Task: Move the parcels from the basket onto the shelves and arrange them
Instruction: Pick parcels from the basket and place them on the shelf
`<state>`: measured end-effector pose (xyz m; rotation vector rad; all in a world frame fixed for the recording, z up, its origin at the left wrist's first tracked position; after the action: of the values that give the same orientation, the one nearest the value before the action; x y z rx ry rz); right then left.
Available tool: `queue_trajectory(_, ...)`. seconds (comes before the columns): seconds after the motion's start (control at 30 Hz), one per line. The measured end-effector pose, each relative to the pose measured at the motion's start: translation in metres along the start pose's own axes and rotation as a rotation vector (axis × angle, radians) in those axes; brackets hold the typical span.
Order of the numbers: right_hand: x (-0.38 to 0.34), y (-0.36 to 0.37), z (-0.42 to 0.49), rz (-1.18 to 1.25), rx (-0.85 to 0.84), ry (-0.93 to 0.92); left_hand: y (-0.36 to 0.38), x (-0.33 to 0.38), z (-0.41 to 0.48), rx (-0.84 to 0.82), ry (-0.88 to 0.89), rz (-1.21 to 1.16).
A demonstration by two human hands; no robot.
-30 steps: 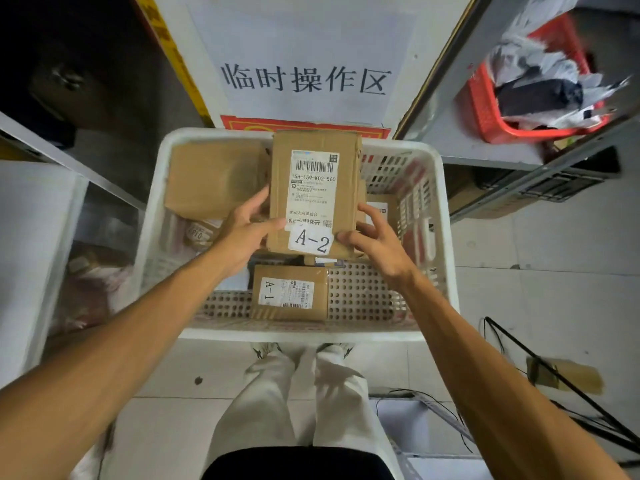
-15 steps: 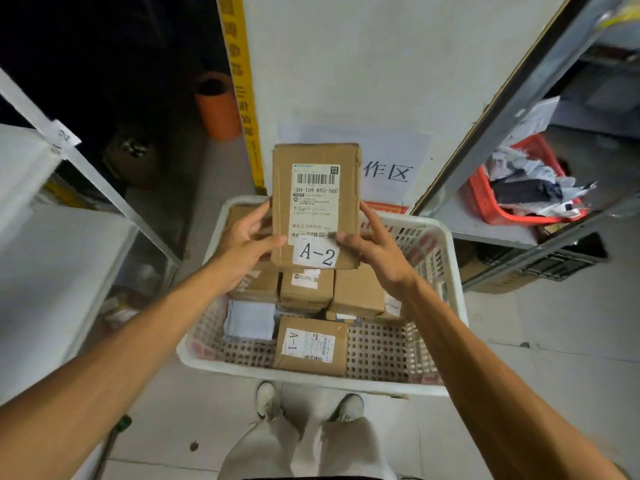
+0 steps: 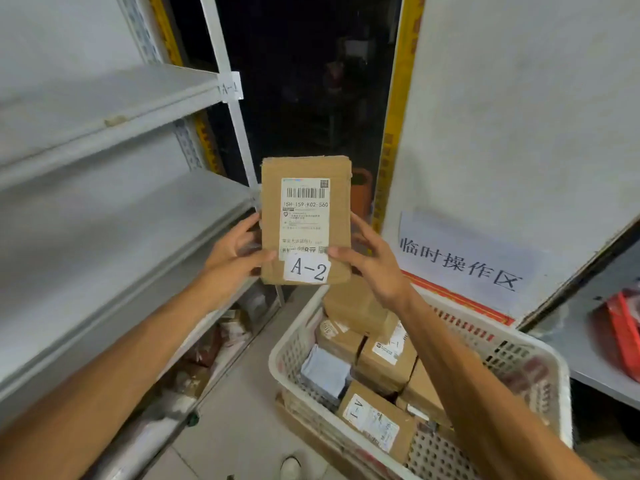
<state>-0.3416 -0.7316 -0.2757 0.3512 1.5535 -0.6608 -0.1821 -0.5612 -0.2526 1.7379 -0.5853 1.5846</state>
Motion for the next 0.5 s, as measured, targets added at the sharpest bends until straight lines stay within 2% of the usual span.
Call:
queue_trajectory(0.17,-0.056,0.06,0.019,0.04,-0.147,-0.182,-0.05,0.064,-0.04,0.138,0.141,0.075)
queue_trajectory(0.27,-0.088,0.097,0.03,0.099,-0.205,-0.274,-0.078,0.098,-0.056,0.167,0.238,0.112)
queue_trajectory(0.5,-0.152,0.179,0.06,0.148,-0.287,-0.352,-0.144,0.168,-0.08,0.239,0.401,0.205)
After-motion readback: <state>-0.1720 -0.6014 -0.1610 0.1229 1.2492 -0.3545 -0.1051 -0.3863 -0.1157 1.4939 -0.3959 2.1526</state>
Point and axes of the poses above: each hand's wrist, its own z-axis towards the middle knuckle, its own y-axis out of the palm, x = y × z, the point moved 4 cm from there along z, towards the middle knuckle, and after that the axes turned 14 degrees about -z, right-handed, at the moved point
